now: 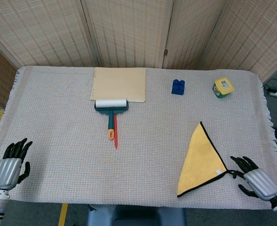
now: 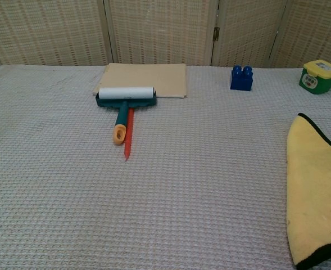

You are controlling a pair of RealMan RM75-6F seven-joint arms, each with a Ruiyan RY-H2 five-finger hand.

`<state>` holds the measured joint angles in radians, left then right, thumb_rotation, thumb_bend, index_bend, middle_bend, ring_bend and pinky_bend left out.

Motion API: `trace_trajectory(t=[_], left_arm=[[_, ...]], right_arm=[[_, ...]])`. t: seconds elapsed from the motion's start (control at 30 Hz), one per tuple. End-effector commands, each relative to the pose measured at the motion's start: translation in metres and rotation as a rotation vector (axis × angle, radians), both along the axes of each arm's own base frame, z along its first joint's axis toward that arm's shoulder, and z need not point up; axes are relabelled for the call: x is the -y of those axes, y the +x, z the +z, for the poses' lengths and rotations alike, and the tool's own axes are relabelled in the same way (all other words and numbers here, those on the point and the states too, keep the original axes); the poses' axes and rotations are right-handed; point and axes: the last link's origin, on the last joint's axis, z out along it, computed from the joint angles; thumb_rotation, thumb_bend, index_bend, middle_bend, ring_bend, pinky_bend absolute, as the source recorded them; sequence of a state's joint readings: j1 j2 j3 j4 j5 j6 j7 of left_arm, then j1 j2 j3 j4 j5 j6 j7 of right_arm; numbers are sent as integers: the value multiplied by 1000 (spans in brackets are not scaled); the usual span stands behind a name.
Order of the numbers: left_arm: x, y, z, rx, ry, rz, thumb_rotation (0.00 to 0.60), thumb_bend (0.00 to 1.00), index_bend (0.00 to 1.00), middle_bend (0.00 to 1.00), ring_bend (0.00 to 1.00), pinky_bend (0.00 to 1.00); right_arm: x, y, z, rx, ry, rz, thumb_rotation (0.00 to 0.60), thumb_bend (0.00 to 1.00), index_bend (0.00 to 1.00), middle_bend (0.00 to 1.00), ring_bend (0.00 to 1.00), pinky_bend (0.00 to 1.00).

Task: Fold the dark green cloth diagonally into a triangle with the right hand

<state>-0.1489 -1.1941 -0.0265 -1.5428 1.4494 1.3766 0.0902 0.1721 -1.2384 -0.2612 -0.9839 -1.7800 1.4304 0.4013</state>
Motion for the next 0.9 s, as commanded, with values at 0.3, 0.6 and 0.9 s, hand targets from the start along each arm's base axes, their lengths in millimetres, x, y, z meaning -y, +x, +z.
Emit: trace_trajectory(t=[0.3,0.6,0.9], left_arm=[[0,-1,1,2,-6,7,600,743,0,19,0,0],[4,4,4,20,-8,-19,600,742,0,19,0,0],[12,12,8,30,-8,-58,600,742,0,19,0,0]], right_arm=[[8,34,16,175,-226,23,600,454,8,0,0,0],[4,85,25,44,-360,-115,600,454,0,0,0,0],[-7,96,24,57,-412,-174,600,454,0,0,0,0]])
